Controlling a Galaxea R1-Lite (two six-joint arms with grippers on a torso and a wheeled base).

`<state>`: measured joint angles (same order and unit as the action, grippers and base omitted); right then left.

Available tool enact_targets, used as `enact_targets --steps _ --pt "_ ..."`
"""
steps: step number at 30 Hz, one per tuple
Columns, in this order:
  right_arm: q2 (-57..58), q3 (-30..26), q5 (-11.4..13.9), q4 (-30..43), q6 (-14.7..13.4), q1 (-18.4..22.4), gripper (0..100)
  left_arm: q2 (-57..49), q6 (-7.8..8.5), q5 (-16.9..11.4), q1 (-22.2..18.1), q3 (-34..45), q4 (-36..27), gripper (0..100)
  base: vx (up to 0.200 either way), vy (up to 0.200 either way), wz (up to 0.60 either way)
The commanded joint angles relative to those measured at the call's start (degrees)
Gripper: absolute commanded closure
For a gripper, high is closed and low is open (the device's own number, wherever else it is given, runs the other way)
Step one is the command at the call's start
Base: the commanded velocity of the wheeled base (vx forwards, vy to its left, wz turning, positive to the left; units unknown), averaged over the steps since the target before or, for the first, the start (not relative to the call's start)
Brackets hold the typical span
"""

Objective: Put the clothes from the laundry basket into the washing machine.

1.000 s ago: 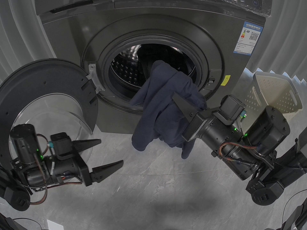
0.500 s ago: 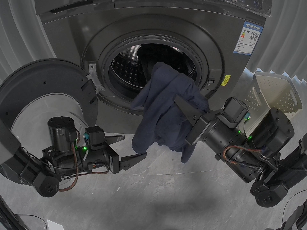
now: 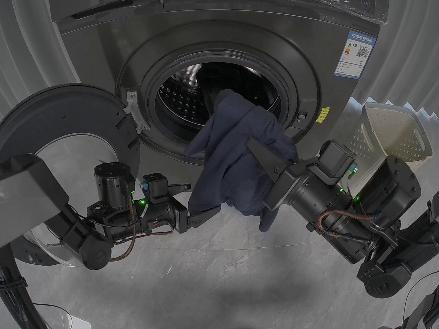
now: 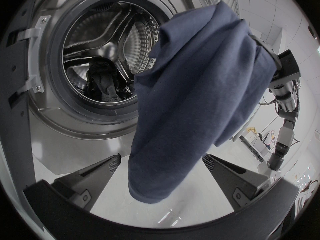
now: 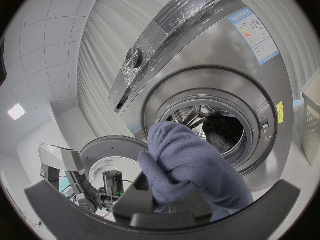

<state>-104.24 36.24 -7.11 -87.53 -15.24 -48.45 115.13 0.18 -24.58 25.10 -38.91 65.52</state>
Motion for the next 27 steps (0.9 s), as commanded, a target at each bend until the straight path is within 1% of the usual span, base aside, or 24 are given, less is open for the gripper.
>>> enact_targets --steps 1,2,3,6,9,10,12,16,18,19,20,21,22,23,24,26,27 --pt "0.0 0.0 0.1 -0.1 -0.1 -0.2 100 2.9 0.08 0.0 0.5 -1.7 0.7 0 0.0 0.0 0.0" --pt "0.0 -0.1 0.1 -0.1 -0.1 -0.2 100 3.0 0.08 0.0 0.8 -1.9 1.0 0 0.0 0.0 0.0" --pt "-0.1 -0.1 0.1 -0.1 -0.1 -0.2 100 3.1 -0.01 0.0 1.3 -2.1 1.2 100 0.0 0.0 0.0" --pt "-0.3 0.0 0.1 -0.1 -0.1 -0.2 100 3.8 -0.09 0.0 1.8 -2.7 1.6 100 0.0 0.0 0.0" --pt "-0.3 -0.3 0.1 -0.3 -0.1 -0.2 100 4.7 -0.18 0.0 2.1 -3.1 3.6 100 0.0 0.0 0.0" --pt "-0.3 -0.7 0.1 -0.2 -0.1 -0.2 100 4.8 -0.45 0.0 2.3 -2.7 4.3 100 0.0 0.0 0.0" --pt "-0.3 -1.0 0.1 -0.2 -0.1 -0.1 100 4.7 -0.53 0.0 2.4 -2.5 4.7 100 0.0 0.0 0.0" --pt "-0.4 -2.1 0.7 -0.6 -0.1 0.2 100 1.6 -0.62 0.0 3.2 1.8 7.3 100 0.0 0.0 0.0" --pt "-0.4 -3.5 1.0 -0.6 -0.1 0.2 100 -2.1 -0.71 0.0 4.1 6.0 8.7 100 0.0 0.0 0.0" --pt "-0.4 -4.1 1.4 -0.7 -0.1 0.5 100 -3.8 -0.45 -0.1 4.3 8.8 10.0 100 0.0 0.0 0.0" --pt "-0.4 -4.2 1.6 -0.7 -0.1 0.6 100 -4.5 -0.53 -0.1 4.6 9.9 10.7 100 0.0 0.0 0.0" --pt "-0.4 -4.3 1.7 -0.7 -0.1 0.7 100 -6.7 -0.71 -0.1 5.2 13.4 13.0 100 0.0 0.0 0.0" --pt "-0.6 -4.4 1.7 -0.7 -0.2 1.0 0 -8.0 -0.71 -0.1 5.7 15.6 14.5 100 0.0 0.0 0.0" --pt "-0.8 -4.4 1.7 -0.7 -0.2 1.2 0 -8.3 -0.8 -0.2 5.7 16.2 15.1 100 0.0 0.0 0.0" --pt "-1.9 -4.7 1.5 -0.6 -0.2 2.0 0 -10.0 -0.97 -0.1 6.6 18.8 17.1 100 0.0 0.0 0.0" --pt "-4.1 -5.4 1.3 -0.7 -0.1 3.4 0 -12.2 -1.5 -0.1 8.2 20.9 18.9 100 0.0 0.0 0.0" --pt "-4.1 -5.4 1.3 -0.7 -0.1 3.4 0 -13.6 -2.03 0.1 9.3 21.4 19.2 100 0.0 0.0 0.0"
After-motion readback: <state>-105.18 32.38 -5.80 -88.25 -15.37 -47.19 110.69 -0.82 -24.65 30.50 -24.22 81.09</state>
